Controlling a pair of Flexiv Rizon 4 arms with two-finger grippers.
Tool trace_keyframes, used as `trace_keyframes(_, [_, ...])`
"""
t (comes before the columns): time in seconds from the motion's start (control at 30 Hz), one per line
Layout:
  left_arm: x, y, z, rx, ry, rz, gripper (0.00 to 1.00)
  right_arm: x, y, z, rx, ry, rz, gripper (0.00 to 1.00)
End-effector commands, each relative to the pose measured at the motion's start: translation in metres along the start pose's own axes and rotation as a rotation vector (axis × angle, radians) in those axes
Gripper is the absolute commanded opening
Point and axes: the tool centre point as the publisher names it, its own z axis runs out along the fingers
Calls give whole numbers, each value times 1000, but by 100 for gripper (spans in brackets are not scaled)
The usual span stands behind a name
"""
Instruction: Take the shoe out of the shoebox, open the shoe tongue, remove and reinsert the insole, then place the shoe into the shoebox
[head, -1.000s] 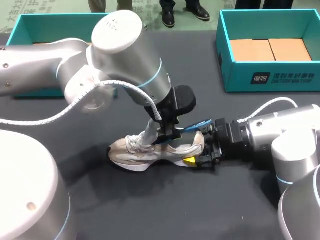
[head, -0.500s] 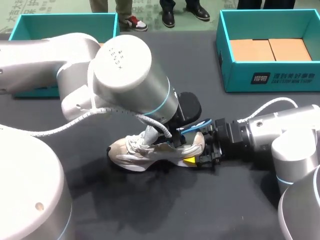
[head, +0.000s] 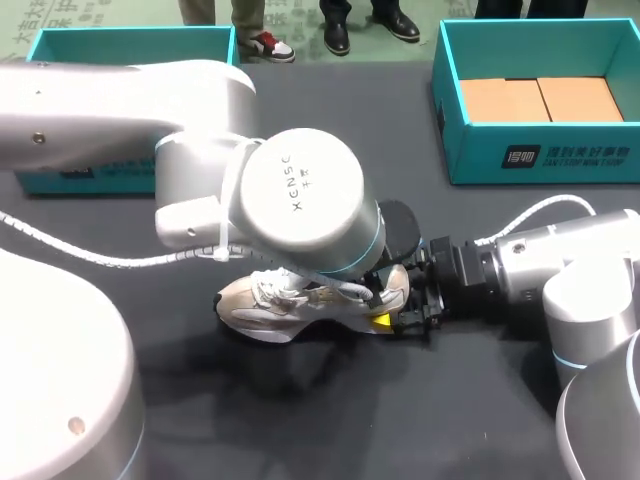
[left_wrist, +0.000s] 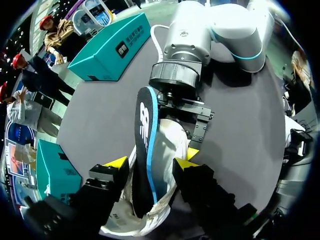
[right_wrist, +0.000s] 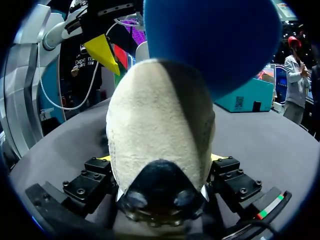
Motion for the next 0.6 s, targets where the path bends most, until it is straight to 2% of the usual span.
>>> trace_keyframes(0.03, [2,-4,6,-12,-31,-7,55,1,-1,2,4,-1,1,0])
trace_keyframes(0.6, [-2,-10,30,-34,-69,24,49,1,-1,2,4,-1,1,0])
